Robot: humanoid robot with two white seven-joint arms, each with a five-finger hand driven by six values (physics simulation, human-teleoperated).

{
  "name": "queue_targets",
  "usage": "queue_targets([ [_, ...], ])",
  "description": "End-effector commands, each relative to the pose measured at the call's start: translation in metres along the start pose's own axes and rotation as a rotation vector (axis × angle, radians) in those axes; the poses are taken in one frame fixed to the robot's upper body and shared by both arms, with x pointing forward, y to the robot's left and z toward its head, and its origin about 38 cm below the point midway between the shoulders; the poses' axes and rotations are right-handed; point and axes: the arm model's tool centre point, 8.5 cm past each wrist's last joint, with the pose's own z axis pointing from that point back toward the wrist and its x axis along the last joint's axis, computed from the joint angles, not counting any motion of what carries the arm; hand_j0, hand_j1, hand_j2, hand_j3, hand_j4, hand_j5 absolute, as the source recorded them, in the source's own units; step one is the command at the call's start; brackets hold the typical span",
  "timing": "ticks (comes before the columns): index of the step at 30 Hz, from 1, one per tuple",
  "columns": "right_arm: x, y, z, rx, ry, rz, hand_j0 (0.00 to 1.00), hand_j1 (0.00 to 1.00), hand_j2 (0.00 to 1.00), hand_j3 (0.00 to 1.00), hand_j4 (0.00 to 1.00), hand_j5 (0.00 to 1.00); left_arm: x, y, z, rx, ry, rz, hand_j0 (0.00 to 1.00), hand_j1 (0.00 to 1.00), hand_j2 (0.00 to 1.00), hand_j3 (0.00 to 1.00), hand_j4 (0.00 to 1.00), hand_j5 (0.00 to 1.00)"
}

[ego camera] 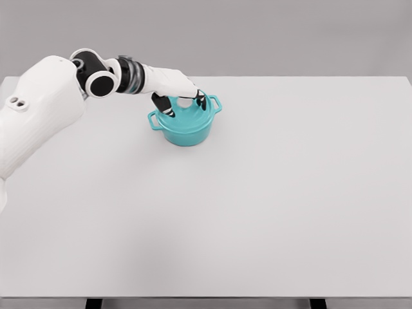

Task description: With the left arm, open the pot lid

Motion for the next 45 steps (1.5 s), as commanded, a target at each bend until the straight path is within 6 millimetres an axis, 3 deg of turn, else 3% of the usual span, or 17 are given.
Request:
queue_targets([
  [1, 0.0, 0.0, 0.0, -0.001, 0.0, 0.0, 1.0, 1.0, 1.0, 1.0, 1.0, 1.0, 0.001, 0.002, -0.002, 0.005, -0.001, 0.004, 0.77, 0.77, 0.77, 0.77, 0.77, 0.77],
  [4, 0.0, 0.0, 0.0, 0.001, 0.0, 0.0, 1.0, 1.0, 1.0, 1.0, 1.0, 1.0, 0.002, 0.003, -0.002, 0.007, -0.002, 0.005, 0.75, 0.75, 0.75, 0.75, 0.75, 0.75],
  [15, 0.0, 0.0, 0.0, 0.001, 0.001, 0.0, 1.0, 1.0, 1.0, 1.0, 1.0, 1.0, 0.002, 0.003, -0.002, 0.007, -0.005, 0.003, 0.51, 0.51, 0.51, 0.51, 0.51, 0.51],
  [23, 0.0, 0.0, 0.0, 0.001, 0.001, 0.0, 1.0, 1.0, 1.0, 1.0, 1.0, 1.0, 0.0, 0.002, 0.001, 0.008, -0.003, 0.005, 0.44, 0.44, 0.44, 0.44, 0.44, 0.44],
  [27, 0.0, 0.0, 0.0, -0.001, 0.001, 0.001, 1.0, 1.0, 1.0, 1.0, 1.0, 1.0, -0.017, 0.001, 0.019, 0.01, 0.03, 0.004, 0.42, 0.42, 0.42, 0.42, 0.42, 0.42],
  [30, 0.0, 0.0, 0.0, 0.001, 0.0, 0.0, 1.0, 1.0, 1.0, 1.0, 1.0, 1.0, -0.04, -0.003, 0.048, 0.011, 0.082, 0.001, 0.42, 0.42, 0.42, 0.42, 0.42, 0.42],
  [35, 0.0, 0.0, 0.0, 0.001, 0.0, 0.001, 1.0, 1.0, 1.0, 1.0, 1.0, 1.0, -0.079, -0.033, 0.103, -0.027, 0.165, 0.008, 0.42, 0.42, 0.42, 0.42, 0.42, 0.42],
  [38, 0.0, 0.0, 0.0, 0.001, 0.001, 0.0, 1.0, 1.0, 1.0, 1.0, 1.0, 1.0, -0.095, -0.064, 0.134, -0.043, 0.173, 0.026, 0.43, 0.43, 0.43, 0.43, 0.43, 0.43],
  [41, 0.0, 0.0, 0.0, -0.001, 0.0, 0.0, 1.0, 1.0, 1.0, 1.0, 1.0, 1.0, -0.095, -0.067, 0.134, -0.048, 0.163, 0.024, 0.49, 0.49, 0.49, 0.49, 0.49, 0.49],
  [42, 0.0, 0.0, 0.0, 0.001, 0.0, 0.001, 1.0, 1.0, 1.0, 1.0, 1.0, 1.0, -0.094, -0.071, 0.132, -0.052, 0.158, 0.029, 0.56, 0.56, 0.56, 0.56, 0.56, 0.56],
  [43, 0.0, 0.0, 0.0, 0.001, 0.0, 0.0, 1.0, 1.0, 1.0, 1.0, 1.0, 1.0, -0.093, -0.07, 0.131, -0.049, 0.157, 0.03, 0.77, 0.77, 0.77, 0.77, 0.77, 0.77],
  [44, 0.0, 0.0, 0.0, 0.001, 0.001, 0.0, 1.0, 1.0, 1.0, 1.0, 1.0, 1.0, -0.092, -0.07, 0.13, -0.05, 0.154, 0.029, 0.82, 0.82, 0.82, 0.82, 0.82, 0.82],
  [45, 0.0, 0.0, 0.0, 0.001, 0.0, 0.0, 1.0, 1.0, 1.0, 1.0, 1.0, 1.0, -0.092, -0.07, 0.129, -0.051, 0.152, 0.028, 1.0, 1.0, 1.0, 1.0, 1.0, 1.0],
])
